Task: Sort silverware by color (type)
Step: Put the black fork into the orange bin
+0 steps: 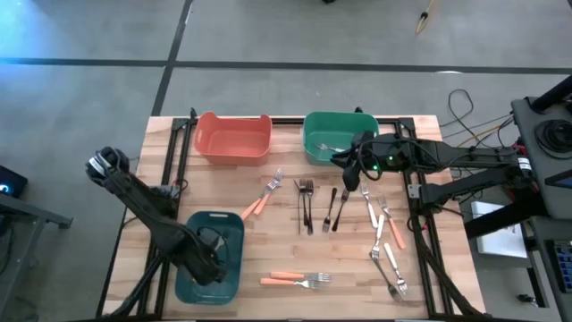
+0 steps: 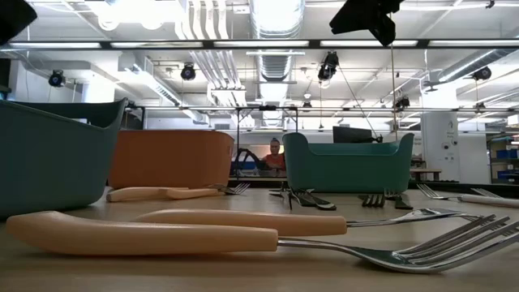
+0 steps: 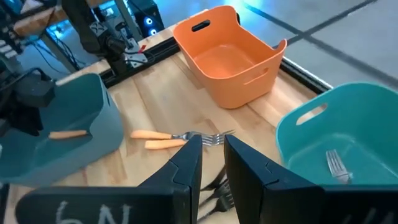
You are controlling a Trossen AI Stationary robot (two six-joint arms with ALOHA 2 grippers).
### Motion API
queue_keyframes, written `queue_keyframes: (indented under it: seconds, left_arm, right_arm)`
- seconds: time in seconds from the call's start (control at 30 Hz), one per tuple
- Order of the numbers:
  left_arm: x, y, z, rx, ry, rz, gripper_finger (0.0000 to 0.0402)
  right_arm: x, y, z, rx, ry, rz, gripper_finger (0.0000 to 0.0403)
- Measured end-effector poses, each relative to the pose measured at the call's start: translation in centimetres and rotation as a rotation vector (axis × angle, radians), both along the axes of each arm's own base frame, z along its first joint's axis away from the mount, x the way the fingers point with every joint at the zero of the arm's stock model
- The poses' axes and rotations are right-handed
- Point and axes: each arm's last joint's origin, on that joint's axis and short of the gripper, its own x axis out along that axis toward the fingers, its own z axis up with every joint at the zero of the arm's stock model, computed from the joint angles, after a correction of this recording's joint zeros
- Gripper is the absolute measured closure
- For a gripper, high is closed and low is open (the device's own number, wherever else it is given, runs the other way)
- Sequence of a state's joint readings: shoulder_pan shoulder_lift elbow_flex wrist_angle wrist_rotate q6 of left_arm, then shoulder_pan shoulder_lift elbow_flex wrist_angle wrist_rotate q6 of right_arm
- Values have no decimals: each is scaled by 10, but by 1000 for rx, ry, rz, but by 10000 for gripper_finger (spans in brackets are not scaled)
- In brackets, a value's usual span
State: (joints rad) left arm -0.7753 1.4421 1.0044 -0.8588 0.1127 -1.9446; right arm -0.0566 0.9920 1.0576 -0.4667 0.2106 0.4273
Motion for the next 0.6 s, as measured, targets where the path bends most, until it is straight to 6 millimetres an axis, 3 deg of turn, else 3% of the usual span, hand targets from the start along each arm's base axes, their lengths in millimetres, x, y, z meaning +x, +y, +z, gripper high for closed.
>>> queue_keyframes:
  seconds: [0.2,0.3,0.47,0.6]
  left_arm:
    - [0,6,38,-27,-120,-32,345]
    - [1,13,62,42,-227,-40,345]
    - [12,40,101,234,-385,-61,345]
    - [23,64,120,354,-423,-132,355]
  right_arm:
    - [0,1,0,203,-55,-66,344]
    - [3,3,2,294,-94,-41,344]
    - [19,5,3,388,-157,-3,344]
    - [36,5,3,433,-111,0,344]
